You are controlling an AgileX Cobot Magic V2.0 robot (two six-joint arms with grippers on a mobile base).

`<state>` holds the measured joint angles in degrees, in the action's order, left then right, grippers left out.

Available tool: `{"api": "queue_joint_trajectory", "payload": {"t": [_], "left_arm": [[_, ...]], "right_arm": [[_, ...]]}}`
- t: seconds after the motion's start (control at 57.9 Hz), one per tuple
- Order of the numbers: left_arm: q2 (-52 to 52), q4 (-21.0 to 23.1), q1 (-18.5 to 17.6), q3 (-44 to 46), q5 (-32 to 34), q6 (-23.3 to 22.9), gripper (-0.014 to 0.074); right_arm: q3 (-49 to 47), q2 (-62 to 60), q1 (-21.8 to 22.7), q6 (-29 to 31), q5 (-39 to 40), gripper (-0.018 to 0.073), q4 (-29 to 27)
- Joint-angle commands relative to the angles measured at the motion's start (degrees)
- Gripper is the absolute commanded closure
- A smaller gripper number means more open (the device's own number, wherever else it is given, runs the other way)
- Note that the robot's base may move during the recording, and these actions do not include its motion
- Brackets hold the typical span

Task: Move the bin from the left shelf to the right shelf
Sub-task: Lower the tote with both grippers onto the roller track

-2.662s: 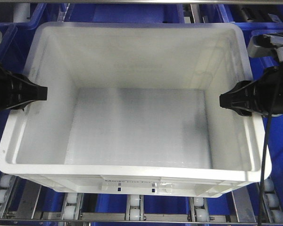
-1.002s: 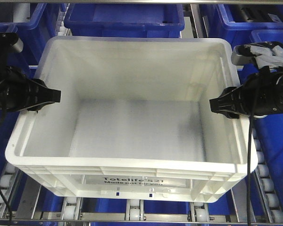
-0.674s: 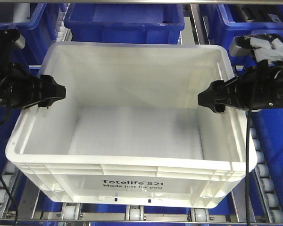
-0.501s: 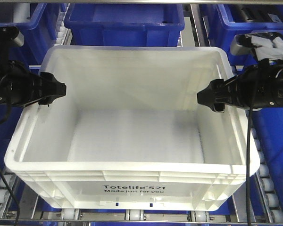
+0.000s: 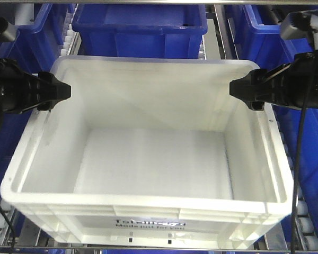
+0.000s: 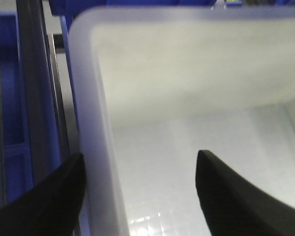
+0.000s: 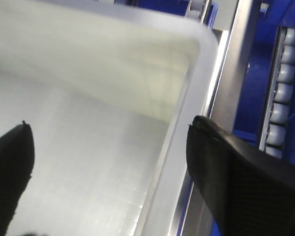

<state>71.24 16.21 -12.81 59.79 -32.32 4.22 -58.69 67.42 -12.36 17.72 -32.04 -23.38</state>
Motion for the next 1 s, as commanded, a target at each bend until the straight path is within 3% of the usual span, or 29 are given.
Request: {"api": "queue_joint_trajectory", "payload": {"t": [0.0, 0.536, 0.985], "left_arm": [[-2.44, 0.55, -0.35, 2.17, 3.5, 0.02, 0.0135], [-3.12, 0.14, -0.35, 2.17, -1.69, 0.02, 0.0135], [-6.19, 0.14, -0.35, 1.11, 2.44, 0.24, 0.0135]], "right_arm": [[-2.03, -2.39, -0.17, 0.91, 3.27, -0.0031, -0.9], [-2.03, -3.12, -0.17, 0.91, -0.16, -0.0031, -1.35], [-1.83, -3.5, -0.17, 0.92, 2.01, -0.0027, -1.57]]}}
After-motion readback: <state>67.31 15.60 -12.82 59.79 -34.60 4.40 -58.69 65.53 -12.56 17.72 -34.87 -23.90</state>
